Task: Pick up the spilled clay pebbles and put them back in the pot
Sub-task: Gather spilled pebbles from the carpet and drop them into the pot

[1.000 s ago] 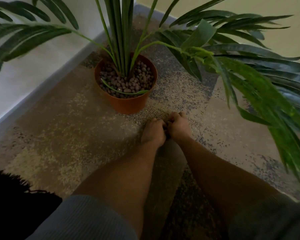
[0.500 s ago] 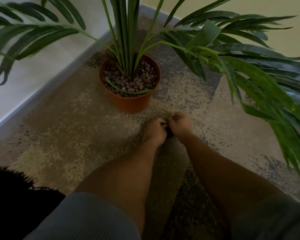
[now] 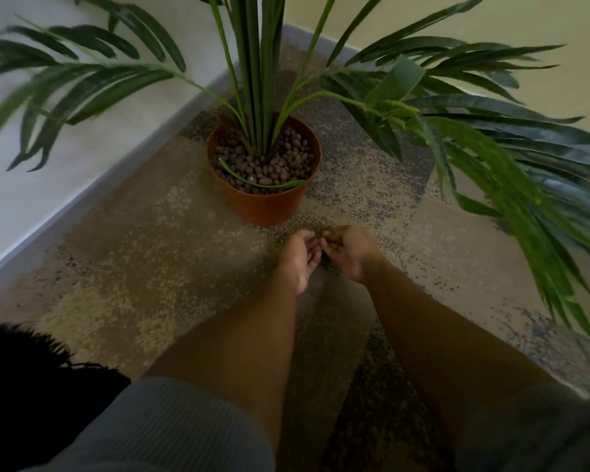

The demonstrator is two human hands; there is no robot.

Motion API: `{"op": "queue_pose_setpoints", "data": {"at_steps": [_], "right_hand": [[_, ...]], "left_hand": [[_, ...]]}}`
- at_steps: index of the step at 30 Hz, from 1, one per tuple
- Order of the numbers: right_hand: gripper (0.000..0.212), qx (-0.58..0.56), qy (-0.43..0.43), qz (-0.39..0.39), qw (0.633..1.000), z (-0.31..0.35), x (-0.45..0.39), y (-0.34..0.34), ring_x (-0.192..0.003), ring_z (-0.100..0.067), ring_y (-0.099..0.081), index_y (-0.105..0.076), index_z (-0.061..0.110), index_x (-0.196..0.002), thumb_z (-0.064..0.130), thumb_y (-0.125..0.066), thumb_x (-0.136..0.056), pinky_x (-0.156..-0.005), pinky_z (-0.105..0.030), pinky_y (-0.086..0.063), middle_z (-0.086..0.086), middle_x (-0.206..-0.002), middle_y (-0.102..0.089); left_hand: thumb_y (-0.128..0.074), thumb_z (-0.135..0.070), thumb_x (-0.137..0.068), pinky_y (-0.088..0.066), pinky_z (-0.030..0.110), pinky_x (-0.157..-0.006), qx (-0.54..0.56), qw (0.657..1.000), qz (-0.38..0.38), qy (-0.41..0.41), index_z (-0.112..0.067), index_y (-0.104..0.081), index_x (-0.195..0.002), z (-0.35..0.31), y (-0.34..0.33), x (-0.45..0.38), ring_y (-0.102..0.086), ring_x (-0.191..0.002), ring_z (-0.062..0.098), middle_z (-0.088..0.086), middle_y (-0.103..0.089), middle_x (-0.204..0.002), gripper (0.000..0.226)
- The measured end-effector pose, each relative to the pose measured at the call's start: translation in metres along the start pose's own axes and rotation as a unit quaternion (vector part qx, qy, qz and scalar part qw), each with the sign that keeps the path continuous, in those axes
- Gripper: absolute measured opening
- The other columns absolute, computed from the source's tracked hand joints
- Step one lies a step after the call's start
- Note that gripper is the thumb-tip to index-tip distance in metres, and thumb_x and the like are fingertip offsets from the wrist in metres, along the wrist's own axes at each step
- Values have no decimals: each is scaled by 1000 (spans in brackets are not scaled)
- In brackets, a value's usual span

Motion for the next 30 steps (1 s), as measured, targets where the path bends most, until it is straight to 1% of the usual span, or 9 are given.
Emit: {"op": "queue_pose_setpoints", "data": {"at_steps": [3, 11, 14, 16, 19, 25, 27, 28, 30], "right_hand": [[20, -38, -20, 21, 999, -6, 8, -2, -88, -24, -56, -49, 4, -81, -11, -37, -87, -77, -29, -56, -14, -92, -51], [21, -5, -45, 13, 999, -17, 20, 2, -115, -33, -58, -55, -2, -103, 9, -38, -97, -98, -40, -51, -20, -113, -59], [27, -4, -43, -13, 999, -19, 25, -1, -112, -31, -59, -55, -4, -114, 10, -38, -99, -82, -34, -56, -19, -117, -59], [22, -1, -34, -27, 999, -17, 30, -6, -100, -28, -60, -55, -3, -110, 9, -41, -98, -66, -27, -53, -18, -108, -58], [12, -8, -17, -22, 1000, -7, 39, -18, -76, -21, -58, -52, 3, -101, 9, -43, -97, -57, -21, -49, -14, -90, -54], [25, -122, 33, 15, 992, 29, 60, -47, -62, -16, -57, -49, 8, -76, 14, -42, -99, -45, -17, -49, -9, -72, -54], [26, -150, 46, 32, 987, 38, 66, -57, -66, -18, -60, -50, 8, -74, 14, -42, -99, -47, -17, -52, -10, -74, -55], [26, -157, 52, 39, 985, 42, 69, -62, -68, -19, -61, -51, 7, -75, 12, -41, -99, -49, -18, -53, -11, -76, -57], [22, -163, 57, 52, 984, 50, 74, -73, -74, -23, -65, -56, 1, -84, 10, -40, -98, -54, -20, -56, -15, -83, -59]], "left_hand": [[-42, -34, -101, -47, 16, -62, 23, 999, -35, 16, -13, -59, -103, -1, 7, 7, -55, -77, 8, 1, -59, -93, 26], [-27, -28, -105, -48, 22, -74, 78, 992, -86, 38, -14, -55, -130, -3, 27, 27, -59, -90, 13, 2, -62, -113, 40], [-27, -27, -104, -47, 23, -77, 104, 990, -95, 30, -14, -55, -129, -6, 34, 36, -58, -88, 13, 3, -62, -118, 39], [-29, -28, -103, -45, 20, -65, 122, 987, -103, 26, -17, -60, -103, -10, 38, 41, -56, -74, 10, -1, -62, -90, 33], [-29, -26, -99, -32, 20, -52, 144, 985, -99, -5, -21, -44, -72, -18, 39, 50, -40, -55, 10, -5, -44, -62, 32], [-31, -25, -97, -24, 22, -45, 190, 970, -123, -86, -26, -37, -70, -48, 42, 71, -29, -50, 10, -7, -34, -62, 27], [-33, -27, -97, -40, 21, -55, 204, 962, -136, -124, -29, -57, -90, -62, 39, 82, -45, -56, 10, -4, -48, -70, 25], [-34, -28, -97, -49, 24, -76, 204, 959, -136, -140, -22, -62, -116, -69, 38, 87, -63, -78, 13, 0, -65, -91, 34], [-34, -29, -99, -35, 36, -111, 200, 958, -138, -149, -10, -43, -143, -86, 30, 96, -48, -133, 25, 9, -51, -143, 49]]}}
Point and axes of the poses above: each hand's wrist, its own x-axis away from the middle knuckle, its own y-axis out of the back of the hand, z = x × y, the point moved 6 cm from there along -x, towards the middle knuckle
